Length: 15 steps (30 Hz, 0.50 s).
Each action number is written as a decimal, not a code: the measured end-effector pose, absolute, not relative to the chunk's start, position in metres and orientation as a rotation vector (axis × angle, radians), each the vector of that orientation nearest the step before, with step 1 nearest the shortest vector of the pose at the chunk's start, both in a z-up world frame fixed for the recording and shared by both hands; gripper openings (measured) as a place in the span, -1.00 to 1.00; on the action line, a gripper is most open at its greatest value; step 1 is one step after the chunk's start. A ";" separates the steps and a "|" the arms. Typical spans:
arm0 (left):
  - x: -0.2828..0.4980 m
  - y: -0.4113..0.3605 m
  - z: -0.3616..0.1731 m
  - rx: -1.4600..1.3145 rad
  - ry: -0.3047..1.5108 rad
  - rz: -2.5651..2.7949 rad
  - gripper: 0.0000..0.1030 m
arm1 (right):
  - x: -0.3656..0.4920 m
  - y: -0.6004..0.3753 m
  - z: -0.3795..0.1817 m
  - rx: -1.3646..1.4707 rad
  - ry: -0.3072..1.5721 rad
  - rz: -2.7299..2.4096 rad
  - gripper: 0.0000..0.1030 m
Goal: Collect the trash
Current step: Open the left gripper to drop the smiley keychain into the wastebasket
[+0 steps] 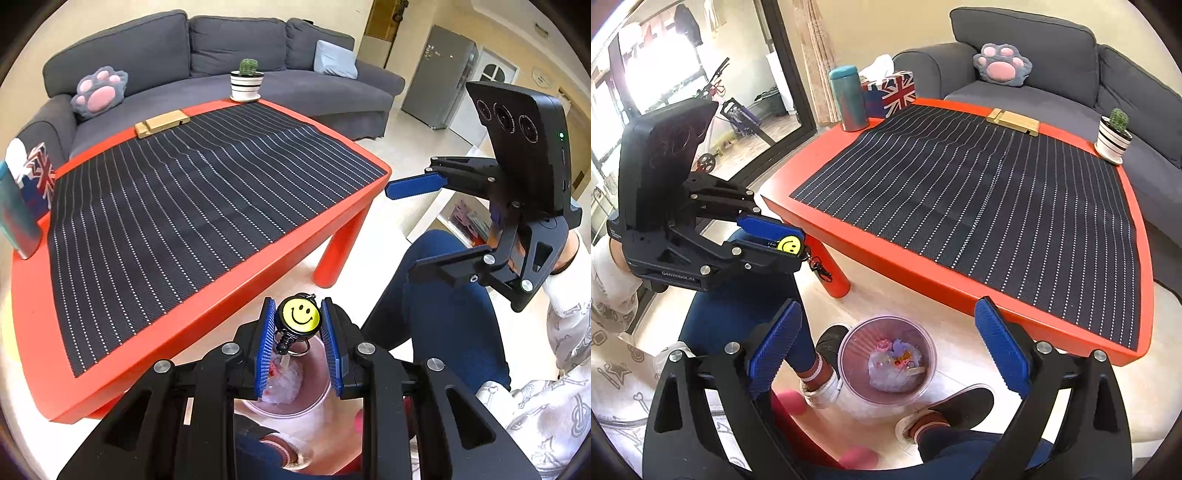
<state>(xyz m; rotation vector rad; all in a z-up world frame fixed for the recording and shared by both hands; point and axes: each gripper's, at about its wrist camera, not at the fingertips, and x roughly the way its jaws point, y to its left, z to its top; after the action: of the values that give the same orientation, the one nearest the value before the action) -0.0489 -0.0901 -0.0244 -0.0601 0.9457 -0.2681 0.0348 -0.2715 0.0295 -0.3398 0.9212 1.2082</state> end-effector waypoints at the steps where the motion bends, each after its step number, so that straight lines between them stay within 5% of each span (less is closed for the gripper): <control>1: -0.048 -0.091 -0.025 -0.058 0.949 -0.271 -0.51 | 0.035 -0.273 0.030 -0.338 0.921 1.205 0.81; 5: -0.047 -0.094 -0.027 -0.057 0.952 -0.272 -0.32 | 0.036 -0.276 0.031 -0.331 0.918 1.198 0.81; 6: -0.047 -0.094 -0.027 -0.059 0.952 -0.268 -0.13 | 0.037 -0.277 0.031 -0.330 0.918 1.198 0.82; 8: -0.047 -0.091 -0.027 -0.066 0.939 -0.250 0.61 | 0.037 -0.278 0.031 -0.330 0.919 1.195 0.84; 15: -0.047 -0.085 -0.029 -0.077 0.944 -0.220 0.85 | 0.039 -0.278 0.029 -0.324 0.924 1.191 0.87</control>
<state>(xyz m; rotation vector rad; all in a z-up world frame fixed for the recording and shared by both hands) -0.0468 -0.0854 -0.0291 -0.0768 0.9435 -0.2200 0.0387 -0.2781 0.0287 -0.3235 0.9244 1.1913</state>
